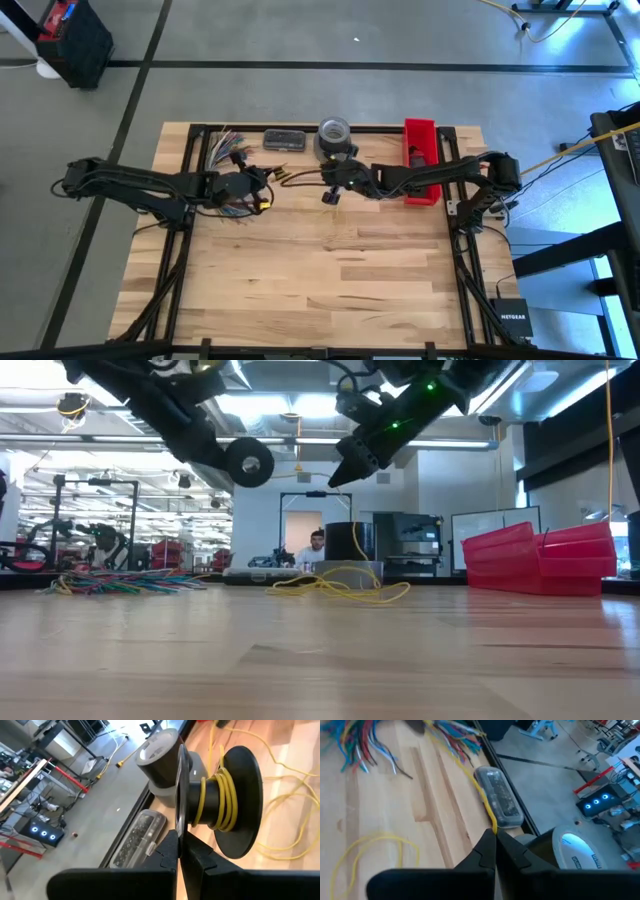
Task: Coil cords
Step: Coil the yellow wire on the spool
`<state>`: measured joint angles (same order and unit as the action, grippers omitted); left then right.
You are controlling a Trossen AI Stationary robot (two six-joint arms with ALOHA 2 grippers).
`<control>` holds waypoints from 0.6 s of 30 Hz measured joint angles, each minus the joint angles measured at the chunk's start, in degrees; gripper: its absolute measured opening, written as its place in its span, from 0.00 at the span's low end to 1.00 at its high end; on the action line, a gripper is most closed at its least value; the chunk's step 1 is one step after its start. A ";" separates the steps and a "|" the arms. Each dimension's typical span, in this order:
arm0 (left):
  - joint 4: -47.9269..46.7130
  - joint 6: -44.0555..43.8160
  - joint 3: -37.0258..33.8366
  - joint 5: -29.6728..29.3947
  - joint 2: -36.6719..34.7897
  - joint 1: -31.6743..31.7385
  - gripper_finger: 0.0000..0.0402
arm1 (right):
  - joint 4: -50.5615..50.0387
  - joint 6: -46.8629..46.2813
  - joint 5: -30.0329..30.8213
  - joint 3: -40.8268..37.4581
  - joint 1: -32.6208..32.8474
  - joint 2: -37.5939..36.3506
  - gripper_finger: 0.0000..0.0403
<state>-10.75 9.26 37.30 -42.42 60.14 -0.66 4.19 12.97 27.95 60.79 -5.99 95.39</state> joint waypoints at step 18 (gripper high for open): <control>-0.06 4.74 0.00 0.04 0.65 1.15 0.00 | 4.07 -1.18 -2.10 -1.41 -0.77 -0.76 0.01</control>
<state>-10.81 14.00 37.30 -42.37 60.80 0.49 8.26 11.79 25.85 59.37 -6.76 94.63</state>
